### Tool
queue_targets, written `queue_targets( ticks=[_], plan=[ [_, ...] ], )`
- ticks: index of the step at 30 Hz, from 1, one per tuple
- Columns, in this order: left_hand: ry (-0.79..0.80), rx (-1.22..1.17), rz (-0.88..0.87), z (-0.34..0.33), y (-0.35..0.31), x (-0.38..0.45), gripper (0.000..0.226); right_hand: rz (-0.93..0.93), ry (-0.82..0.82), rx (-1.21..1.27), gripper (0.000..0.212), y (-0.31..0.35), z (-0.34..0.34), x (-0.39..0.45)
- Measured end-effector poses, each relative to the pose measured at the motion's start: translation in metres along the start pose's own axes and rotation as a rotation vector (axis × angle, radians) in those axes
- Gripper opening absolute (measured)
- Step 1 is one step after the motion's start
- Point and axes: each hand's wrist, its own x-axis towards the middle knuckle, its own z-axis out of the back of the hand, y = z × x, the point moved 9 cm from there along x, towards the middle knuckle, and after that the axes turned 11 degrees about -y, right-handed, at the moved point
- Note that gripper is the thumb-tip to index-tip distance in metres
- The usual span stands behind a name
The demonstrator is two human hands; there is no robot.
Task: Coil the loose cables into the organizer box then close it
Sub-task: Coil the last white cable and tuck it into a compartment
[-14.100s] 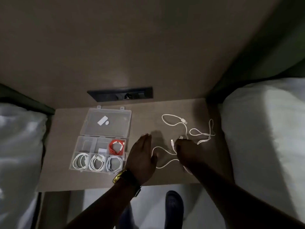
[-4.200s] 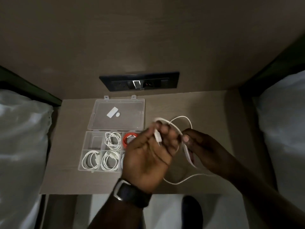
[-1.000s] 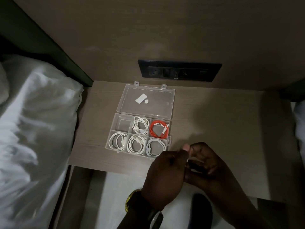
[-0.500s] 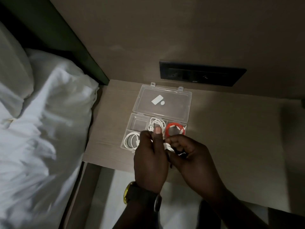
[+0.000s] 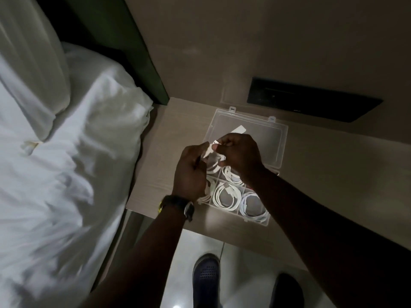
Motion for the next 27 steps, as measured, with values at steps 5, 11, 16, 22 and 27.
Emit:
queue_targets(
  ticks=[5,11,16,22,27],
  plan=[
    [-0.003,0.215,-0.207,-0.005,0.006,0.024,0.048,0.019,-0.001,-0.105,0.006,-0.011,-0.026,0.027],
    [-0.006,0.344,-0.328,-0.009,0.007,0.020,0.040,0.251,-0.033,-0.353,0.010,-0.010,-0.028,0.022],
    [0.057,0.416,-0.360,-0.011,0.021,0.018,0.044,0.560,-0.044,-0.582,0.010,0.001,-0.032,0.007],
    [-0.020,0.288,-0.329,-0.010,0.028,0.017,0.030,0.781,-0.068,-0.755,0.012,0.000,-0.035,-0.005],
    [0.048,0.344,-0.360,-0.018,0.037,0.012,0.041,0.816,-0.018,-0.666,0.010,-0.007,-0.035,-0.010]
  ],
)
